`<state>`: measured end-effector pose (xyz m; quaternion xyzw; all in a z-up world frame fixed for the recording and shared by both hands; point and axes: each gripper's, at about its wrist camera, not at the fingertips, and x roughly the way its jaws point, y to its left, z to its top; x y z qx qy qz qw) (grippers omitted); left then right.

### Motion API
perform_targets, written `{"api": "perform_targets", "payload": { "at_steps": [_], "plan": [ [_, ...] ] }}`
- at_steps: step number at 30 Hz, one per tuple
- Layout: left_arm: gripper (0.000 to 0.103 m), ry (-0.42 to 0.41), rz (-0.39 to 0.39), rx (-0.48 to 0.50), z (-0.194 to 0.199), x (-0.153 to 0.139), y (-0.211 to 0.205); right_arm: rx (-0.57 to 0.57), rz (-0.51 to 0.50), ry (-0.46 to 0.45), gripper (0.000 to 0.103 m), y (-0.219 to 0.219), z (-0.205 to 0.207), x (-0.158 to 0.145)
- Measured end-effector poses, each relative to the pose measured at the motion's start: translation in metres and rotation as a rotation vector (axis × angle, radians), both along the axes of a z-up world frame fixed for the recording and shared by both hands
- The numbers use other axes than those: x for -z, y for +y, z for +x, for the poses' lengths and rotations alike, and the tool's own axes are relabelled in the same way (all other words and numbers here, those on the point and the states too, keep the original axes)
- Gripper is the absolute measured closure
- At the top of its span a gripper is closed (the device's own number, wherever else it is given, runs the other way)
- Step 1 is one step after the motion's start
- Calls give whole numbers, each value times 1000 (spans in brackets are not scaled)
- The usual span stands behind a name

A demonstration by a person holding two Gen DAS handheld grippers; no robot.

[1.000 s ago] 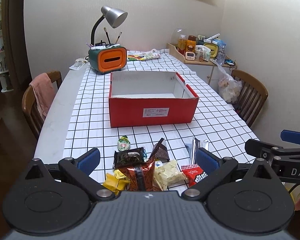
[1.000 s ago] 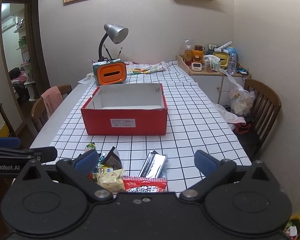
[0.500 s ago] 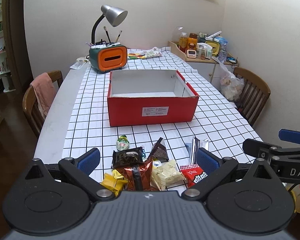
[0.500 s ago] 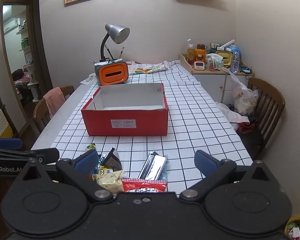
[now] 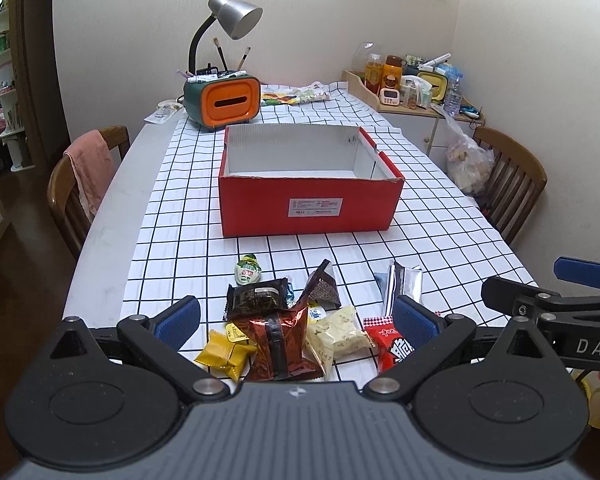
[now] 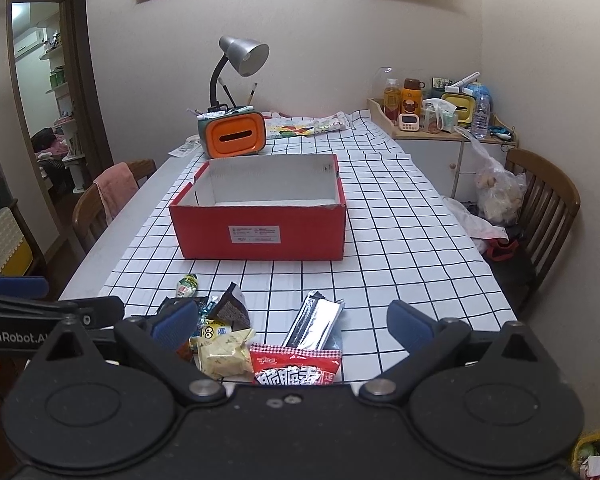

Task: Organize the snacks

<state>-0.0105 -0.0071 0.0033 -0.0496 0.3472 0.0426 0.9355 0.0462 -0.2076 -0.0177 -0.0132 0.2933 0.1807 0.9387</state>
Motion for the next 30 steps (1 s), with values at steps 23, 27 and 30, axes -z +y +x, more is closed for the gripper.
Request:
{"api": "perform_targets", "payload": {
  "at_steps": [23, 27, 30],
  "plan": [
    [0, 27, -13, 14, 5, 12, 11, 11, -20, 28, 2, 11, 4, 9],
    [0, 55, -18, -2, 14, 20, 22, 37, -55, 43, 2, 10, 13, 18],
    [0, 78, -27, -10, 23, 27, 31, 53, -82, 85, 5, 9, 25, 32]
  ]
}}
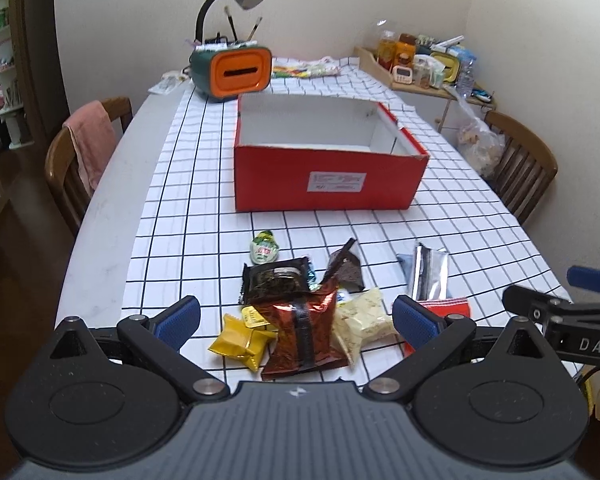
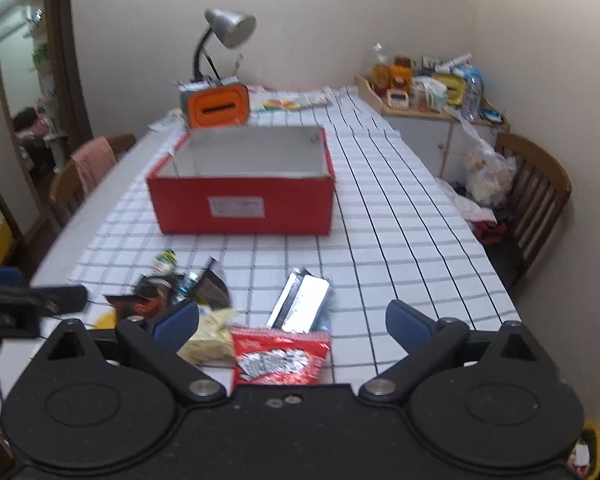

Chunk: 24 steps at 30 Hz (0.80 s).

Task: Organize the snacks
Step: 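Grasp the green jelly pouch with left tool while right tool grasps red chip bag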

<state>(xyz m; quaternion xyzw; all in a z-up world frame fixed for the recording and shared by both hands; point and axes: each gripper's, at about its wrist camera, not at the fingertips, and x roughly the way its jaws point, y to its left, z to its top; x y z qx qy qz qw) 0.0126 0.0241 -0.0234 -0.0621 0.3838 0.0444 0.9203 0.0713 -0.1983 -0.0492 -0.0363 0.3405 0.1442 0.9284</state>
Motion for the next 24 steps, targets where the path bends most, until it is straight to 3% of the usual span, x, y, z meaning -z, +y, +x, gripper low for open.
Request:
{"api": "perform_targets", "payload": {
  "at_steps": [7, 17, 24],
  "plan": [
    [0, 59, 9, 0, 26, 11, 16, -8, -4, 85, 7, -1, 22, 23],
    [1, 142, 52, 15, 98, 23, 42, -100, -88, 185, 7, 16, 49, 49],
    [2, 238, 0, 4, 154, 47, 61, -116, -135, 274, 7, 26, 65, 63]
  ]
}}
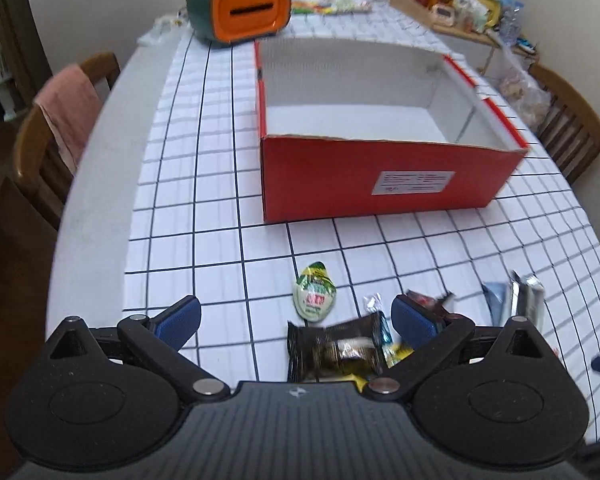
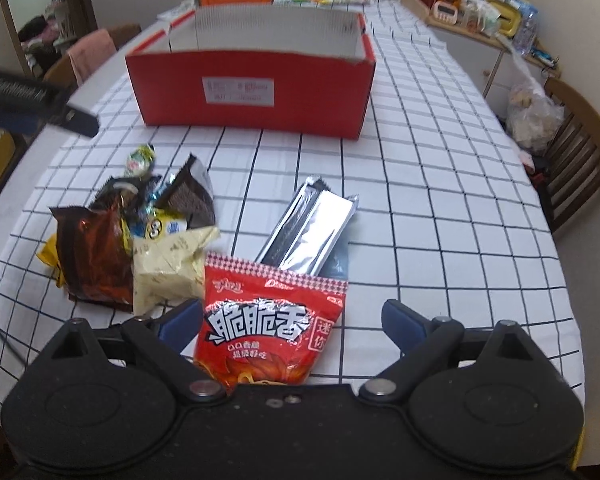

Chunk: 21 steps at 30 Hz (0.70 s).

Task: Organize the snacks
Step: 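Grasp the green jelly pouch with left tool while right tool grasps red chip bag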

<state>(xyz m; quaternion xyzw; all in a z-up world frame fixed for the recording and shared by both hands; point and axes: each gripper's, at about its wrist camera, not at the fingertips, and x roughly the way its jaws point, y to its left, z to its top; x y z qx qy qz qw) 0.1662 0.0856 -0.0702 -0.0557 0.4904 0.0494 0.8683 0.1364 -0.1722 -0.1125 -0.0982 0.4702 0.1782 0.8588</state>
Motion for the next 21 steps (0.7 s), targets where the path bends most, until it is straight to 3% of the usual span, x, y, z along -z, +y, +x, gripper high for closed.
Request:
{"api": "perform_targets", "payload": {
  "at_steps": [5, 11, 21],
  "plan": [
    [9, 71, -47, -44, 35, 23, 12, -3, -10, 27, 8, 3, 8, 4],
    [16, 163, -17, -37, 55, 53, 7, -13, -30, 68, 8, 8, 13, 12],
    [33, 205, 16, -19, 64, 75, 0, -18, -48, 99, 7, 16, 16, 23]
  ]
}}
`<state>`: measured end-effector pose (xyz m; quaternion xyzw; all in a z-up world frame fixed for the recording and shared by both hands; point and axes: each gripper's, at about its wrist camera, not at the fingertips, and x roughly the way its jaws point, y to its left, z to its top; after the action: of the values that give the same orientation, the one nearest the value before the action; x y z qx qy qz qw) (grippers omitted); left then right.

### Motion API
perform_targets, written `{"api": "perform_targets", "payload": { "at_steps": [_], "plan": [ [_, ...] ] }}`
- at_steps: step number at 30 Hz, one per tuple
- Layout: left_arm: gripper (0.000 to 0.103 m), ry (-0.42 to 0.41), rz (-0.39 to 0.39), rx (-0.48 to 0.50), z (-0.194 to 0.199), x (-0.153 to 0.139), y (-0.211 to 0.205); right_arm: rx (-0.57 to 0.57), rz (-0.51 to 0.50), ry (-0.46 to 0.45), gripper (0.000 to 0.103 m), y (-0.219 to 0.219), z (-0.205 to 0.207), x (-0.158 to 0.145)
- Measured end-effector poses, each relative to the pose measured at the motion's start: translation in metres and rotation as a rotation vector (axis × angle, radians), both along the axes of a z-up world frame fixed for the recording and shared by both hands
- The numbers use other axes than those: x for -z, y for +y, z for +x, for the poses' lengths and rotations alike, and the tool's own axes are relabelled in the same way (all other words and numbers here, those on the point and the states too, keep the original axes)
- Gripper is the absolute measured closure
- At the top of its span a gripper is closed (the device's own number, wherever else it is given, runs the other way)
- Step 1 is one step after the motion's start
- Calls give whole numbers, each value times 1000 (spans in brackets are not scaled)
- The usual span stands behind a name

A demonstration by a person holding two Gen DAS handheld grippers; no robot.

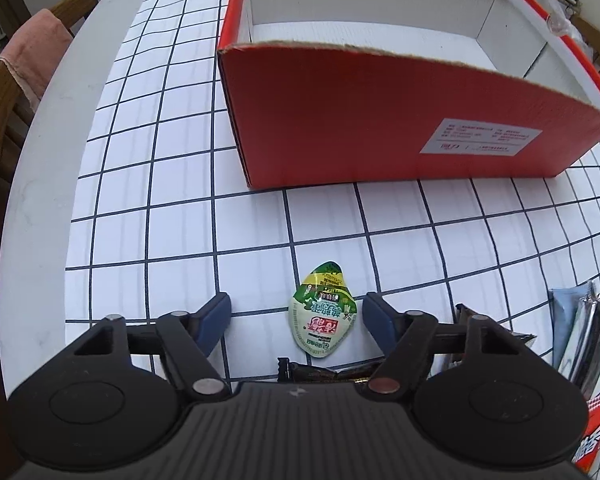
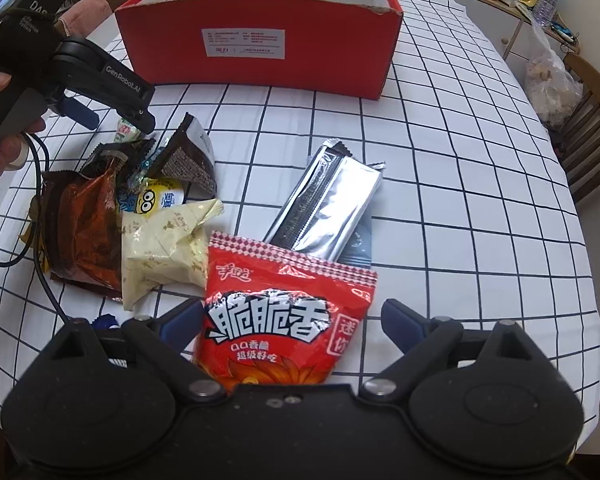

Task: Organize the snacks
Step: 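Grasp the green jelly pouch with left tool while right tool grasps red chip bag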

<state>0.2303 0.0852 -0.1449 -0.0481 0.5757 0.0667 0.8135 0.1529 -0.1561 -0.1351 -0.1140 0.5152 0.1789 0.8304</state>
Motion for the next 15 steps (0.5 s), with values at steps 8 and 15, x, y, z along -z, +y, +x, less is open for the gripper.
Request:
{"api": "perform_targets", "payload": {
  "at_steps": [8, 15],
  "plan": [
    [45, -20, 6, 8, 1, 2, -1, -14, -30, 30, 9, 8, -3, 7],
    [68, -47, 11, 26, -2, -1, -5, -1, -10, 24, 22, 3, -7, 4]
  ]
}}
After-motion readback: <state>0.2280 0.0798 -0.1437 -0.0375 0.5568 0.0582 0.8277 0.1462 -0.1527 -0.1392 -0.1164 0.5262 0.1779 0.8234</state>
